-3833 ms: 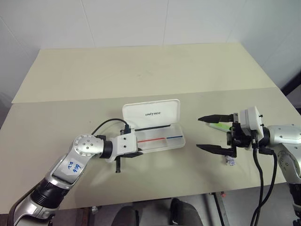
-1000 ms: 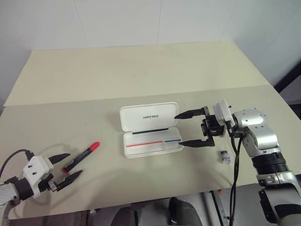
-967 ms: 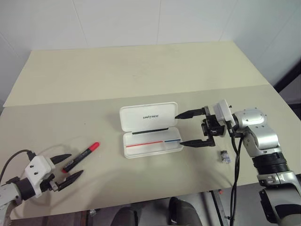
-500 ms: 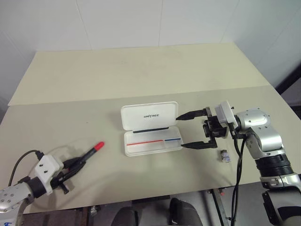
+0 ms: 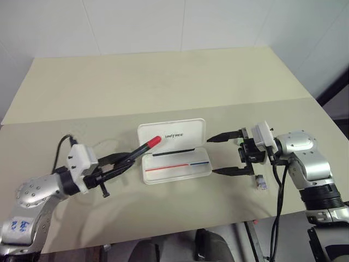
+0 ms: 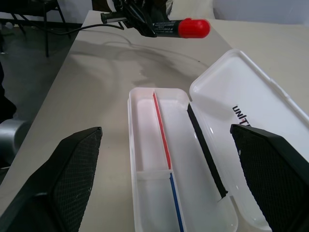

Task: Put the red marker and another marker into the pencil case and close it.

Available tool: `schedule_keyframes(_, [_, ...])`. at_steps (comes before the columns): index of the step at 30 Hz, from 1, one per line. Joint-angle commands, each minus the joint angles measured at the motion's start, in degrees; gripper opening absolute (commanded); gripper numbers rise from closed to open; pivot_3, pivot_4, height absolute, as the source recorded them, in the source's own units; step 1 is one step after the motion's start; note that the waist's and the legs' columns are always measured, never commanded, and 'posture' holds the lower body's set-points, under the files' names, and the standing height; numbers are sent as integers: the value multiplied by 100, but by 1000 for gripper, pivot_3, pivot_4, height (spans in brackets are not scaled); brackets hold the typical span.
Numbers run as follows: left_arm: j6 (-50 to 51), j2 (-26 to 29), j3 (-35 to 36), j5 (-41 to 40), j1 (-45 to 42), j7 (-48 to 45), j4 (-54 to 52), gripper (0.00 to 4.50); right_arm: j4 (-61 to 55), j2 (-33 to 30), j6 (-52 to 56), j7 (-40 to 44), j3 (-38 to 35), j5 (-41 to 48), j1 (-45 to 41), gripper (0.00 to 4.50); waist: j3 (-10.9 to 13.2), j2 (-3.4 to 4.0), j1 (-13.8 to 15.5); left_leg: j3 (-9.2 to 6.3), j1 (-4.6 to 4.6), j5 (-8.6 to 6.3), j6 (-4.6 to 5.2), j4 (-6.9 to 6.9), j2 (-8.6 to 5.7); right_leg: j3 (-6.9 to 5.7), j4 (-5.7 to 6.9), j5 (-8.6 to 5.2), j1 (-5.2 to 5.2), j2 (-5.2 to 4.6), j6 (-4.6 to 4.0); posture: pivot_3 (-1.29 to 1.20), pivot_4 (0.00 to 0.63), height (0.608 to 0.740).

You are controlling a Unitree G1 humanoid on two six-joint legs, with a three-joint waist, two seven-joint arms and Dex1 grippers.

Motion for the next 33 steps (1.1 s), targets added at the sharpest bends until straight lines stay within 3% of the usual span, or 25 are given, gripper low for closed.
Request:
schedule_keyframes(1, [149,-8,-747,314,-656,43,-161,668,-431,-114,65,-214,-293,99,172,4500,-3,-4,42,1,2,0,0,4,0,2,0,0,4,0,0,0,150,740])
schedule_keyframes(11, [-456,-791,-2477,1877,-1976,234,1077,668,-1622,-236,495,-1092,-797,247,1145,4500,-7,-10,90,39,13,0,0,5,4,9,-5,0,3,2,0,0,150,740])
schedule_keyframes(22, [-836,-1104,-2742,2521,-2375,261,1873,668,-2472,-262,781,-1864,-1242,365,1903,4500,-11,-17,113,43,12,0,1,6,5,9,-7,1,0,2,1,0,150,740])
schedule_keyframes(33, [-670,-1422,-2669,2291,-2317,128,1687,4388,-2547,-329,844,-2005,-1268,435,1974,4500,-15,-24,113,45,11,0,2,7,5,10,-7,2,1,1,1,0,150,740])
